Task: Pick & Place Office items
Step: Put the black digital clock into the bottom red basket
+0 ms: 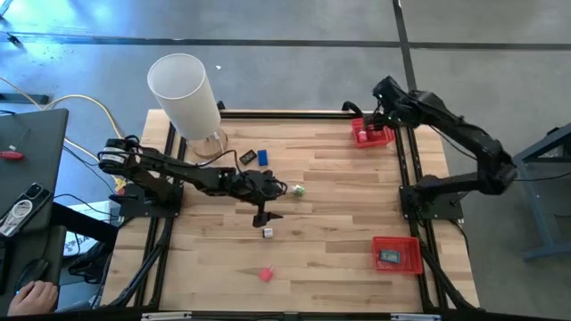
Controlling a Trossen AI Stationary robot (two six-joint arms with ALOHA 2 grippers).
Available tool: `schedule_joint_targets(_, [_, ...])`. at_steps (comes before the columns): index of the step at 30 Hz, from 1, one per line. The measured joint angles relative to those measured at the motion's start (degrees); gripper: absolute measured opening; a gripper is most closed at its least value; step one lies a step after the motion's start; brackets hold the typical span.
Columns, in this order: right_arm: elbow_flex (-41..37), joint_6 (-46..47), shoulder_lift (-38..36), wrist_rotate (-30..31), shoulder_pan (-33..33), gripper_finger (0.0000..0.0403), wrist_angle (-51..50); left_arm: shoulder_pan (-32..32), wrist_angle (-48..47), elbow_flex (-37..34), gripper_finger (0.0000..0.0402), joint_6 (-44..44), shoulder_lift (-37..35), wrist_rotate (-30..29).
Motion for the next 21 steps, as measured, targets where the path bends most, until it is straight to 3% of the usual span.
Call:
schedule_joint_targets(6, [-0.1,4.5,-6.8,1.3,12.1,0.0212,-0.4,-4.1,-6.5,0.0,0.0385,-3.2,-4.1,-8.1])
schedule_joint_targets(13, [-4.9,12.9,-11.8,10.3,29.1,0.0212,-0.4,-11.0,-15.0,0.0,0.0385,-11.2,-7.2,-23.9])
schedule_joint_targets(21, [-14.1,22.7,-13.2,17.9,46.4,0.0212,5.8,-18.5,-19.7,-1.8,0.0385,-21.4,-7.2,-34.9])
